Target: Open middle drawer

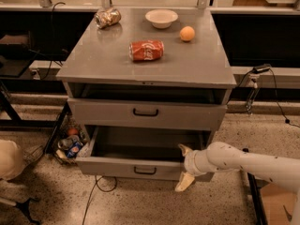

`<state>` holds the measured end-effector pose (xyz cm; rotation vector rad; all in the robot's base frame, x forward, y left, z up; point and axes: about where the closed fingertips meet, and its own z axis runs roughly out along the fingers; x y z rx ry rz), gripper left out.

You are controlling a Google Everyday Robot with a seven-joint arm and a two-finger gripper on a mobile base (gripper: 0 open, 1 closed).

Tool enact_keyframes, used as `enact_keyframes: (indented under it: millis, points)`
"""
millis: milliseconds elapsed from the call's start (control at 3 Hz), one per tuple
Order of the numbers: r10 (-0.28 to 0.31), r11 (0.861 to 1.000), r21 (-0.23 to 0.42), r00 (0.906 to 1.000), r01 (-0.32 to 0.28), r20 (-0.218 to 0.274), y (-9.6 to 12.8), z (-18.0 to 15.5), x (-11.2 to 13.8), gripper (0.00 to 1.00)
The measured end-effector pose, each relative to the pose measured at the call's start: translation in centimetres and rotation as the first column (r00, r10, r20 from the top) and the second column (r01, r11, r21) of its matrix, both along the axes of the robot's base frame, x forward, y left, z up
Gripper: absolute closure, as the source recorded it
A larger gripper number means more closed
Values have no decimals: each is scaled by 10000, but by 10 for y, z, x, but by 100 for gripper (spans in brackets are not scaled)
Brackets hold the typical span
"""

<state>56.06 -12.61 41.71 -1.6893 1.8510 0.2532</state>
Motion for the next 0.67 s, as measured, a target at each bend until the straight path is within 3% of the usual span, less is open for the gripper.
enact_keyframes:
  millis: [333, 667]
  points:
    - [289, 9974, -656, 9995, -283, 91, -7, 2, -8, 0]
    - [377, 9944, -983, 9989, -401, -261, -13, -6, -12, 0]
